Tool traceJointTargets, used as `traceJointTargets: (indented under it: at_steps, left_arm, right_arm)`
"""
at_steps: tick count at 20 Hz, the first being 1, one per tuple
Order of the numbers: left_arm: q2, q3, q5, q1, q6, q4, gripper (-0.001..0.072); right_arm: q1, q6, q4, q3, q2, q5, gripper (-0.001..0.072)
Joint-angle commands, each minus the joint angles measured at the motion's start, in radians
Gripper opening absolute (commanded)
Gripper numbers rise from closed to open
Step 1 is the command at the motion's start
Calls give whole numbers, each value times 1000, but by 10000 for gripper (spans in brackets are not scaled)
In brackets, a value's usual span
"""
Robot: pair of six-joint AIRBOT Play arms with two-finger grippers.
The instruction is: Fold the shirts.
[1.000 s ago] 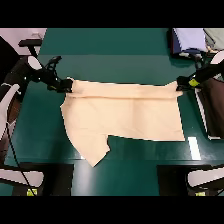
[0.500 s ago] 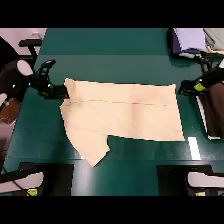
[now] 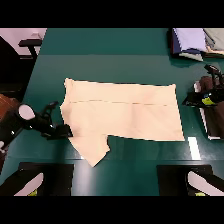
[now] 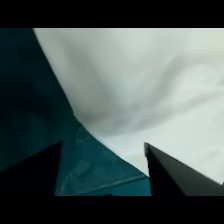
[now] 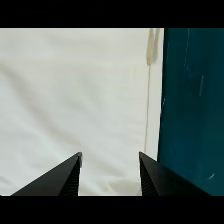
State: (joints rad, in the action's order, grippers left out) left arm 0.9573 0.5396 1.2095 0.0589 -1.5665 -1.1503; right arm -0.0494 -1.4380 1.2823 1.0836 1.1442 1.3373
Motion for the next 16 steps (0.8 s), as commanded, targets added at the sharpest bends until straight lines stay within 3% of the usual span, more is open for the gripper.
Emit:
traceJointTargets:
  at_steps: [1,4,5,6,7,12,13,14,16]
  left_arm:
    - [-25,-117,-119,80,-6,113,604]
    - [-26,-124,-166,108,-9,159,601]
    - [-26,-124,-158,108,-13,163,408]
    - [-26,-122,-149,108,-11,163,130]
    - [-26,-116,-142,108,-5,163,46]
    - [-28,-16,-52,108,12,134,24]
    - [-28,5,-43,108,20,133,24]
    - [-28,23,-39,108,22,133,24]
    - [-28,50,-41,108,22,133,24]
  right_arm:
    - [-2,0,-66,-22,-23,-28,419]
    - [-2,0,-71,-22,-23,-11,419]
    - [-2,3,-59,-22,-23,10,419]
    - [-2,10,-39,-23,-23,37,419]
    - [-5,10,-10,-26,-23,64,419]
    - [-216,11,2,-199,-24,151,428]
    - [-277,11,1,-254,-23,151,550]
    - [-337,12,-6,-312,-23,144,607]
    - [-411,58,-66,-406,-21,121,592]
